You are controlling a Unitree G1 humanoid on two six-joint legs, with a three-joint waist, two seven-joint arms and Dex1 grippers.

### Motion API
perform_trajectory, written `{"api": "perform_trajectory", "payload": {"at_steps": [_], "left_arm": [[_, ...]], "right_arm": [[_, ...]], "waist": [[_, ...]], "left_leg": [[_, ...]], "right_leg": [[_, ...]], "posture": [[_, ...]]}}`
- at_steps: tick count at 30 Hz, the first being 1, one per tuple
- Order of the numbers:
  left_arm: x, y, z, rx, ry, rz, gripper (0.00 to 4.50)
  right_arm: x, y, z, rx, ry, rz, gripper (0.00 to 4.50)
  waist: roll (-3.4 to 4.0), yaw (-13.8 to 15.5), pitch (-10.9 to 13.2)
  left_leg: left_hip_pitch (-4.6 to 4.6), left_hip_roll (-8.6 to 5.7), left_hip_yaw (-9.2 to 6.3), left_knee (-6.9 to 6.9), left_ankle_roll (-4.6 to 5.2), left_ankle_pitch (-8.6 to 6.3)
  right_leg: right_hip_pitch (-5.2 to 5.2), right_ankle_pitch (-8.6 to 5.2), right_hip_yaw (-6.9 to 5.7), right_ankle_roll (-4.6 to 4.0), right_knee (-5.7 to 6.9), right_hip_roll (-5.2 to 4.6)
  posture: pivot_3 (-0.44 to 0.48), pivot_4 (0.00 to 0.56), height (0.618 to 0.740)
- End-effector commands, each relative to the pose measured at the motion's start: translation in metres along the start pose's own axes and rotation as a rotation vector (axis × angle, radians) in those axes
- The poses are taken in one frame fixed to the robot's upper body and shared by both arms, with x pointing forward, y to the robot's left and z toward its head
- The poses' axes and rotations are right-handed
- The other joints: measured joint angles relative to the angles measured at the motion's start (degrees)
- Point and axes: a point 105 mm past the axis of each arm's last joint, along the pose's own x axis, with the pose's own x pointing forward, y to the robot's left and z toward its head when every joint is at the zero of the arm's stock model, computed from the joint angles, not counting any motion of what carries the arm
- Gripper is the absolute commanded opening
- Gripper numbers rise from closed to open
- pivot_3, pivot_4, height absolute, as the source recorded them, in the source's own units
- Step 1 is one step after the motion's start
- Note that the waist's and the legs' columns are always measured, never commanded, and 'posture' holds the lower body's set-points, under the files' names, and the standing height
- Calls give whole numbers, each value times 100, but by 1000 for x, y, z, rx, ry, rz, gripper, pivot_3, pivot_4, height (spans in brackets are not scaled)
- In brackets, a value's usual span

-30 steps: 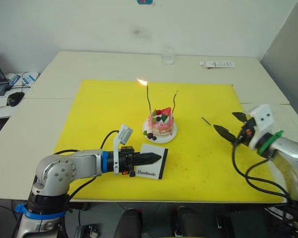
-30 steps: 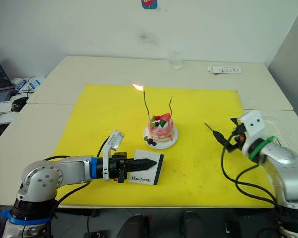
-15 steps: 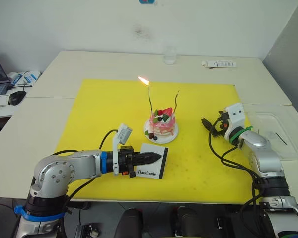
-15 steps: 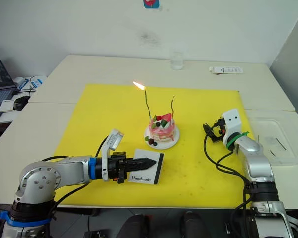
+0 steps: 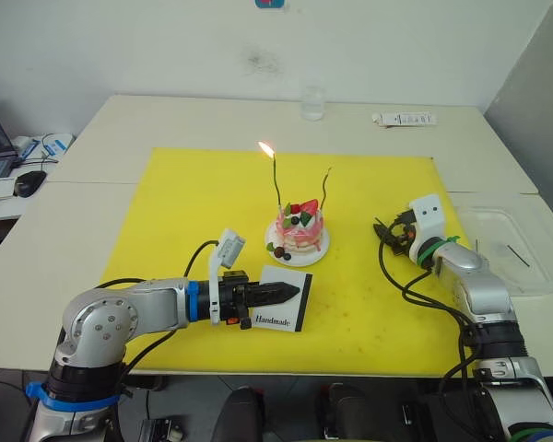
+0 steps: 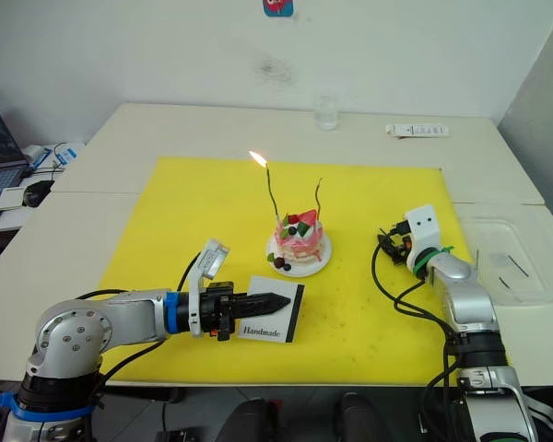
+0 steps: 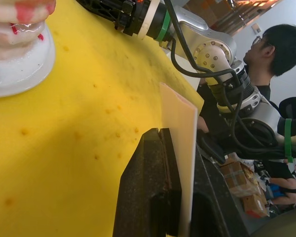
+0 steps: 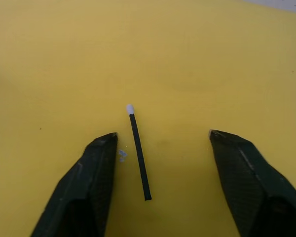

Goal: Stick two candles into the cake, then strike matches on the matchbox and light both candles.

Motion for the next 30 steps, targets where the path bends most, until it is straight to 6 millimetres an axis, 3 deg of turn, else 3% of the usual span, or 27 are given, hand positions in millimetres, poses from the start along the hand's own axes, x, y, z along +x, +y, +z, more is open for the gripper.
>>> {"api": "perform_trajectory", "payload": {"at_steps": [1, 6, 7, 13, 17, 24, 30], "left_arm": [[-2, -6, 6, 33, -22, -18, 0], [-2, -6, 5, 32, -24, -14, 0], [-2, -6, 5, 32, -25, -13, 0], [-2, -6, 4, 30, -27, -11, 0], [-3, -5, 4, 28, -28, -8, 0], [-3, -5, 3, 20, -22, -11, 0], [-1, -5, 7, 27, -10, -18, 0]], "right_arm": [[-1, -2, 1, -22, 15, -22, 1919], [-7, 0, -1, -32, 25, -9, 123], [-9, 0, 0, -30, 25, -3, 53], [-30, 9, 13, -43, 2, 45, 53], [-60, 24, 25, -36, 3, 104, 53], [-103, 60, 3, -56, 44, 185, 53], [-106, 58, -19, -18, 50, 108, 53]], "waist": [[0, 0, 0], [0, 5, 0], [0, 7, 0], [0, 16, 0], [1, 18, 0], [0, 20, 0], [-1, 6, 0]], "left_leg": [[0, -1, 1, 1, 0, 0], [0, -8, 9, 3, 0, 0], [0, -9, 10, 3, 0, 0], [-2, -4, 10, -3, 1, 0], [-4, 0, 9, -7, 0, -1], [-2, 1, 6, -8, 0, -1], [2, -3, 10, -3, 0, -1]], "right_leg": [[0, 1, 5, 2, 0, 0], [0, 5, 25, 9, -1, 0], [0, 5, 26, 10, -2, 0], [-4, 4, 27, 10, -6, 2], [-8, 3, 26, 10, -6, 2], [-7, 2, 24, 10, -7, 1], [-6, 5, 35, 12, -6, 1]], "posture": [[0, 150, 740], [0, 150, 740], [0, 150, 740], [0, 150, 740], [0, 150, 740], [0, 150, 740], [0, 150, 740]]}}
